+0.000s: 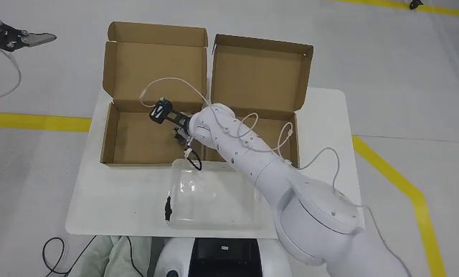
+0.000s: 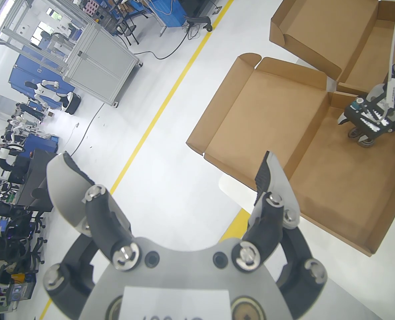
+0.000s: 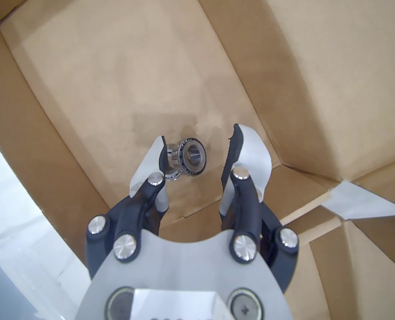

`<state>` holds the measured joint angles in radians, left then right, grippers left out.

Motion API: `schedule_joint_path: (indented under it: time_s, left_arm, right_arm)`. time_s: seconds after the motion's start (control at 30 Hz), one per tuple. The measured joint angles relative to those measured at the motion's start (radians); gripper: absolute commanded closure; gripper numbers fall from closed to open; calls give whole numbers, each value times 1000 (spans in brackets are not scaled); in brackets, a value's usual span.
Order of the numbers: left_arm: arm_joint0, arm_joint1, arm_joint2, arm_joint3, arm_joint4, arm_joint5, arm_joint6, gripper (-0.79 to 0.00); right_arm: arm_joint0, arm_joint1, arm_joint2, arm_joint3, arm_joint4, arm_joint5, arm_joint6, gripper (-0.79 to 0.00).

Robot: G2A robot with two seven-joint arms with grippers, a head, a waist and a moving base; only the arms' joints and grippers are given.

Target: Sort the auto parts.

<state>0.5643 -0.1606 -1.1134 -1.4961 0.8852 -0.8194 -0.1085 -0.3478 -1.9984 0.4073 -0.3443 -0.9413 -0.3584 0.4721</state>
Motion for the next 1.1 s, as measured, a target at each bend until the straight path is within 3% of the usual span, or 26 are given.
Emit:
schedule_joint_path:
  time_s: [0.3, 0.53, 0.83, 1.1]
  left_arm:
    - [0, 0, 0, 0, 0, 0, 0, -785]
    - [0, 0, 0, 0, 0, 0, 0, -785]
    - [0, 0, 0, 0, 0, 0, 0, -785]
    - [0, 0, 0, 0, 0, 0, 0, -785]
  right_arm:
    - [19, 17, 35, -54, -5, -90, -96, -403]
    - [-3, 74, 84, -112, -31, -210, -244, -437]
    - [-110, 189, 177, -317, -124, -216, -310, -471]
    - [-358, 332, 357, -750, -255, -153, -158, -517]
